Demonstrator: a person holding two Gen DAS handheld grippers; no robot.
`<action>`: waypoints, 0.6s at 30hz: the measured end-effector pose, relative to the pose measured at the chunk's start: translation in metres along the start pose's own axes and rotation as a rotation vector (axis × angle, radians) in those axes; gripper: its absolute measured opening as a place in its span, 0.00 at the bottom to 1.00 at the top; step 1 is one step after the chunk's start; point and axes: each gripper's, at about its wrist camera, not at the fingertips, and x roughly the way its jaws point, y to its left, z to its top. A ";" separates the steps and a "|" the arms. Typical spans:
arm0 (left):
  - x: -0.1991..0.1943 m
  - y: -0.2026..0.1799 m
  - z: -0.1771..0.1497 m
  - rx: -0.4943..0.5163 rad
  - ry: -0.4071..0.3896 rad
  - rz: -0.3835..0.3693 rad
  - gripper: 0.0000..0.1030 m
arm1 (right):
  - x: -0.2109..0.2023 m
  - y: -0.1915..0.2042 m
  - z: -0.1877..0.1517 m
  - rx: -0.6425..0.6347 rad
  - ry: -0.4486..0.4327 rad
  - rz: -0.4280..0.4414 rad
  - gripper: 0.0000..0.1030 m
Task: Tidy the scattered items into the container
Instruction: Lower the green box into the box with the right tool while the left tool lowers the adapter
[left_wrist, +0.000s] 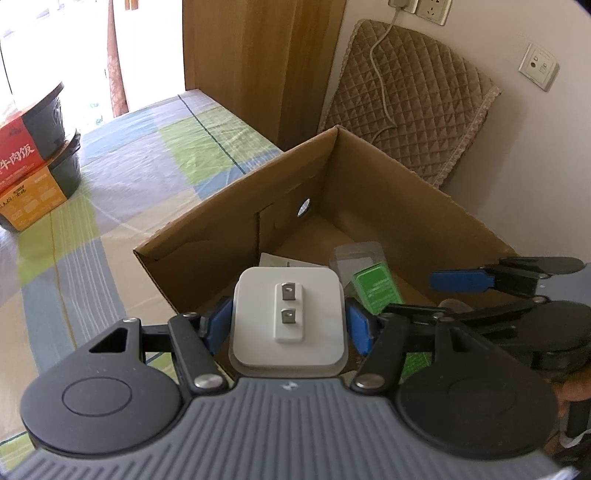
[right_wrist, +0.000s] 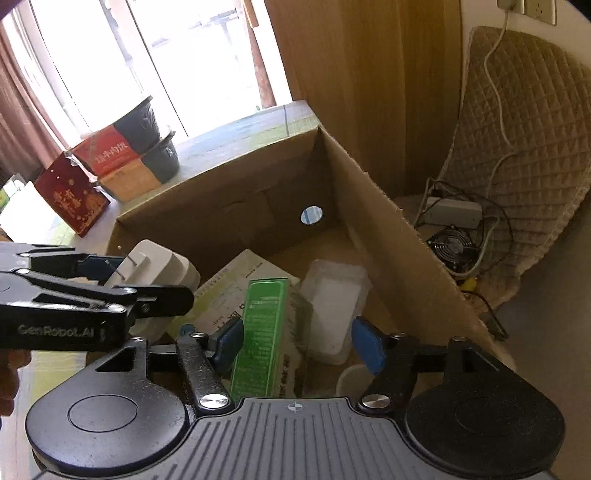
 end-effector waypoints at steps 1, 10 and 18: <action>0.000 -0.001 0.000 0.002 0.001 -0.001 0.58 | -0.001 0.001 -0.001 -0.007 0.015 -0.005 0.69; 0.006 -0.010 -0.001 0.038 0.021 0.004 0.58 | -0.012 0.001 -0.010 -0.048 0.078 -0.061 0.69; 0.014 -0.016 0.006 0.072 0.027 0.017 0.58 | -0.012 0.004 -0.017 -0.091 0.088 -0.069 0.69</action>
